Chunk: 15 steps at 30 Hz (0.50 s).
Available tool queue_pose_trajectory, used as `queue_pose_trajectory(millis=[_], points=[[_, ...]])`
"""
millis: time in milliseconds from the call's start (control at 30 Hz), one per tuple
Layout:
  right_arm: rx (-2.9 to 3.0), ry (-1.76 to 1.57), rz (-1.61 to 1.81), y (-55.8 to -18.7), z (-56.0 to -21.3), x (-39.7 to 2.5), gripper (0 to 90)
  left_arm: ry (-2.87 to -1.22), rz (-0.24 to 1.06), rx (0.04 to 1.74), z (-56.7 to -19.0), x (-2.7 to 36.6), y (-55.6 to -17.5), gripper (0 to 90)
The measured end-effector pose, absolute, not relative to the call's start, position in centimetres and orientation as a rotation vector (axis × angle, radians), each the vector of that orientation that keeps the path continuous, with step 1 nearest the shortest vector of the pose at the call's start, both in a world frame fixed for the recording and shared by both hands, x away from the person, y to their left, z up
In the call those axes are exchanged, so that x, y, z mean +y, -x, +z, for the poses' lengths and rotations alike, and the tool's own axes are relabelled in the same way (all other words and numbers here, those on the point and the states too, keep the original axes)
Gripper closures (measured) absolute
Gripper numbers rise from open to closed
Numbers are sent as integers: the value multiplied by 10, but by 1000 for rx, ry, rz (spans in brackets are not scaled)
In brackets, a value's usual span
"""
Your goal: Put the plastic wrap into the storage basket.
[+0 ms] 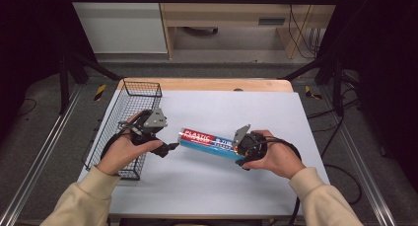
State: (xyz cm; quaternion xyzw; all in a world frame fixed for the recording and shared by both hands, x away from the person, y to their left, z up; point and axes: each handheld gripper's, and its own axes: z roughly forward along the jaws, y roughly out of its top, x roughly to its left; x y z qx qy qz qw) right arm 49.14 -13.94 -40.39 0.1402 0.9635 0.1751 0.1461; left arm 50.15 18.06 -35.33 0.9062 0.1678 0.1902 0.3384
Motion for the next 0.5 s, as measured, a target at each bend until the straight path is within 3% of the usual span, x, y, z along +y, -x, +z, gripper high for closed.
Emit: queue_pose_trajectory(millis=[500], points=[[2740,-157,403,-500,-343,-115,324,-2497,555,163,-322,166,-487,56]])
